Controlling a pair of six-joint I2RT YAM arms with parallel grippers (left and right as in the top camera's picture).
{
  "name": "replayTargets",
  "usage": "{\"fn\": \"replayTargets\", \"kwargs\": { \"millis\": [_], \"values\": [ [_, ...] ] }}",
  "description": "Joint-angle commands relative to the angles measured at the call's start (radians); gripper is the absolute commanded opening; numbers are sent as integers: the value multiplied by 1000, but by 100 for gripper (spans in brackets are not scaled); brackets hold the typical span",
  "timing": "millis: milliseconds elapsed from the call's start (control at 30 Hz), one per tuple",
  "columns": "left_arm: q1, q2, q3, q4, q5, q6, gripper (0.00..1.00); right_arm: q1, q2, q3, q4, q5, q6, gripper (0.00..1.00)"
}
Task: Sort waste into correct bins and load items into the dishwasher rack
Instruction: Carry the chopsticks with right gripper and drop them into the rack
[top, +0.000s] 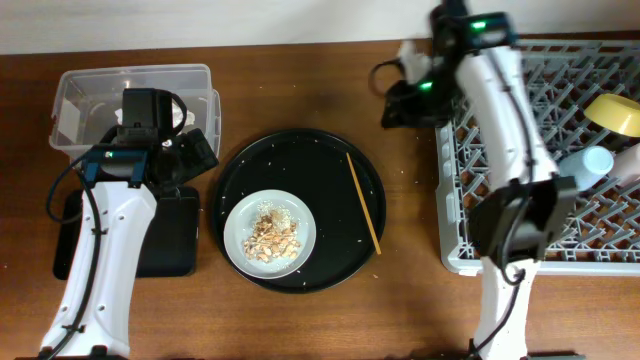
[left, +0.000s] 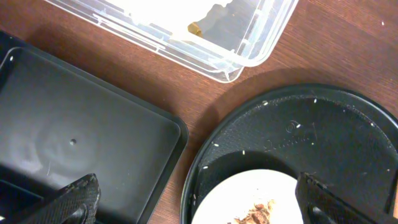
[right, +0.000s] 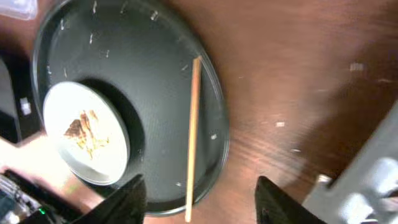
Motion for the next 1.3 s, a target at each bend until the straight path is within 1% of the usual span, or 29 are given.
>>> {"fn": "replayTargets", "kwargs": {
  "millis": [0, 33, 67, 100, 133, 167, 267, 333, 367, 400, 433, 567, 633, 667, 700, 733, 767, 800, 833, 867, 900, 967, 1033, 1067, 1100, 1133, 1200, 1267],
  "values": [
    [0, -6, 11, 2, -3, -10, 99, 143, -2, -97, 44, 348, 201, 50],
    [0, -6, 11, 2, -4, -10, 99, 195, -2, -191, 113, 381, 219, 50],
    [0, -6, 11, 2, -4, -10, 99, 211, -2, -237, 144, 381, 236, 50],
    [0, -6, 11, 2, -4, -10, 99, 229, -2, -328, 195, 375, 264, 50],
    [0, -6, 11, 2, -4, -10, 99, 237, -2, -391, 224, 346, 264, 49],
    [0, -6, 11, 2, -3, -10, 99, 243, -2, -420, 234, 312, 264, 46],
    [0, -6, 11, 2, -4, -10, 99, 272, -2, -431, 246, 272, 268, 46],
    [0, -6, 11, 2, -4, -10, 99, 306, -2, -476, 301, 277, 291, 46],
    [0, -6, 11, 2, -4, -10, 99, 317, -2, -495, 317, 290, 296, 46],
    [0, -6, 11, 2, -4, -10, 99, 323, -2, -518, 332, 349, 348, 46],
    [0, -6, 11, 2, -4, -10, 99, 323, -2, -534, 341, 388, 361, 46],
    [0, -6, 11, 2, -4, -10, 99, 321, -2, -583, 391, 393, 357, 46],
    [0, -6, 11, 2, -4, -10, 99, 321, -2, -605, 422, 392, 357, 45],
    [0, -6, 11, 2, -3, -10, 99, 321, -2, -629, 444, 391, 358, 41],
    [0, -6, 11, 2, -4, -10, 99, 323, -2, -644, 455, 392, 358, 32],
    [0, -6, 11, 2, -4, -10, 100, 323, -3, -643, 453, 385, 361, 20],
    [0, -6, 11, 2, -4, -10, 99, 323, -4, -643, 451, 381, 361, 14],
    [0, -6, 11, 2, -3, -10, 100, 322, -6, -630, 440, 385, 360, 11],
    [0, -6, 11, 2, -4, -10, 99, 317, -8, -587, 401, 386, 360, 4],
    [0, -6, 11, 2, -4, -10, 99, 310, -11, -557, 374, 386, 360, 4],
    [0, -6, 11, 2, -4, -10, 99, 290, -16, -482, 314, 386, 356, 4],
    [0, -6, 11, 2, -4, -10, 100, 232, -21, -280, 143, 385, 318, 4],
    [0, -6, 11, 2, -4, -10, 99, 137, -21, 12, -20, 389, 235, 4],
    [0, -6, 11, 2, -4, -10, 99, 90, -21, 98, -52, 389, 228, 4],
    [0, -6, 11, 2, -4, -10, 99, 13, -21, 188, -80, 389, 228, 4],
    [0, -6, 11, 2, -4, -10, 99, -38, -21, 215, -81, 388, 216, 4],
    [0, -6, 11, 2, -4, -9, 99, -141, -18, 203, -42, 388, 144, 4],
    [0, -6, 11, 2, -4, -10, 99, -214, -17, 144, 55, 381, 142, 4]
  ]
}}
